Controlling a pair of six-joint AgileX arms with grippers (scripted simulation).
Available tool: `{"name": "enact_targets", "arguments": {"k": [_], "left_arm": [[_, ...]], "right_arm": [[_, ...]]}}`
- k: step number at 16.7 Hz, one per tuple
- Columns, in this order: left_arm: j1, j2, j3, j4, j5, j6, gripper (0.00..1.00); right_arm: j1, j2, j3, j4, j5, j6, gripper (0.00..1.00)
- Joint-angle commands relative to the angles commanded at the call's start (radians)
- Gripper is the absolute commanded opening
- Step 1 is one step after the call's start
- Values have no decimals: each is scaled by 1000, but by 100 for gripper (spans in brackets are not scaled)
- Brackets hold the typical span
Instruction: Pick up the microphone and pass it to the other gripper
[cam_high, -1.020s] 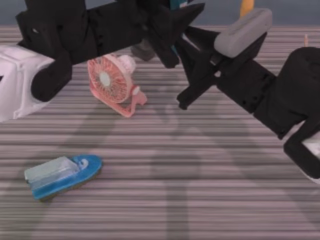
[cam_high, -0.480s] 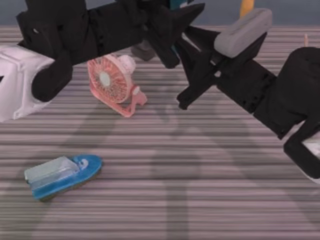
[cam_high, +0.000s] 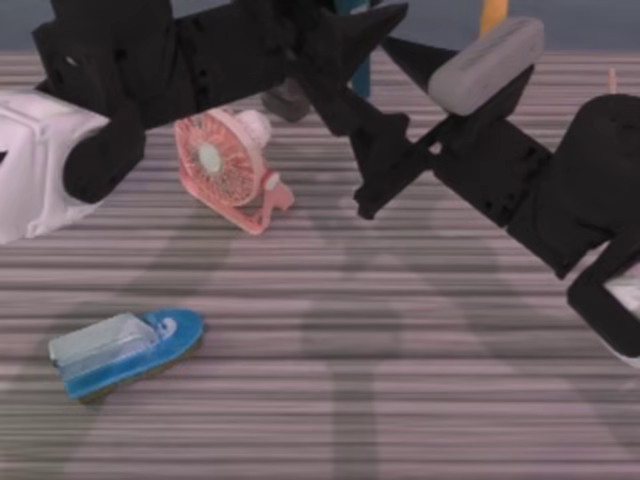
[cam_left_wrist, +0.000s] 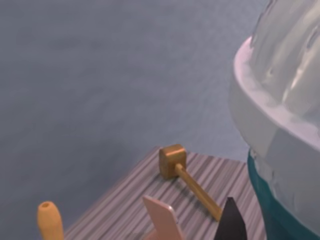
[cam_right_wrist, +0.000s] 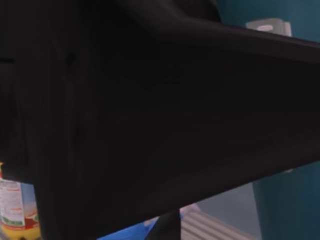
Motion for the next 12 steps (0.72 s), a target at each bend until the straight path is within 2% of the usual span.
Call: {"name": "enact_targets", "arguments": {"k": [9, 12], "left_arm": [[0, -3, 4, -1, -4, 3, 0], [26, -18, -9, -3, 24, 5, 0]], "right_arm": [[-3, 5, -2, 0, 3, -2, 100], [-11, -36, -44, 0, -3, -3, 100]]}}
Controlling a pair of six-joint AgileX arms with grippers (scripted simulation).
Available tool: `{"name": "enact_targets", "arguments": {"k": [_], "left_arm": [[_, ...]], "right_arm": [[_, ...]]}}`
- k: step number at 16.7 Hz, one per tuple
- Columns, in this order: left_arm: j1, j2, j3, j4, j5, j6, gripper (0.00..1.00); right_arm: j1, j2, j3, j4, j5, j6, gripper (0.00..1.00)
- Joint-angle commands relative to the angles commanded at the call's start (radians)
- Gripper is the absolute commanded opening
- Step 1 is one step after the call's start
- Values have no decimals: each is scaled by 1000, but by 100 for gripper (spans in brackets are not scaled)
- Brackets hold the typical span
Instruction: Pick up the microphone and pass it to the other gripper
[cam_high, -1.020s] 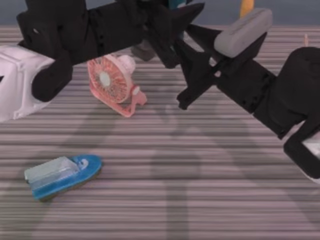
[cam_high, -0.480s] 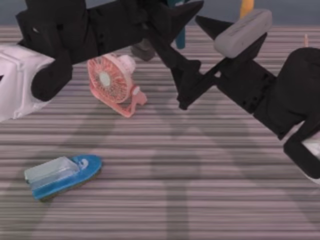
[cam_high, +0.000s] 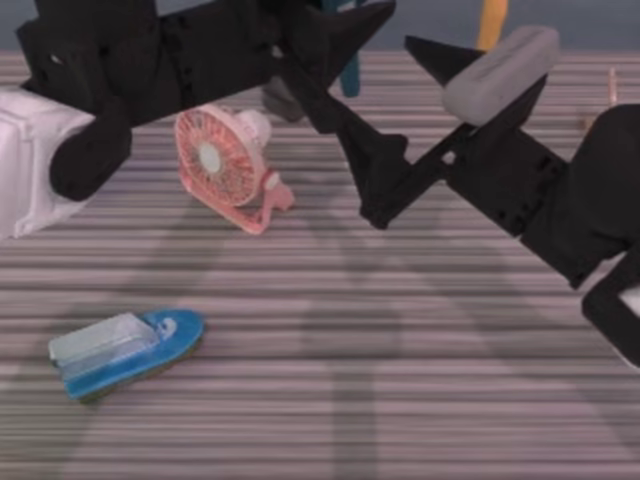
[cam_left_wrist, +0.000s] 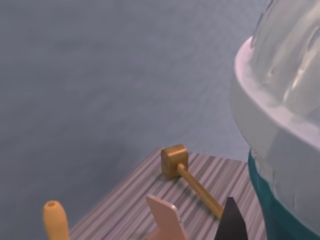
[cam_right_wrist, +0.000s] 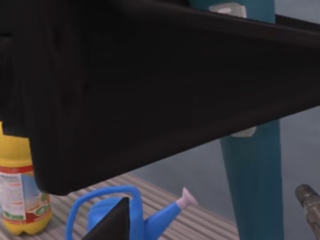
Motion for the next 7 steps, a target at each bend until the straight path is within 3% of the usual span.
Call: {"name": "enact_targets", "arguments": {"k": [7], "left_arm": [[135, -62, -59, -9, 112, 5, 0]], "right_arm": [[-26, -209, -224, 16, -41, 6, 100]]}}
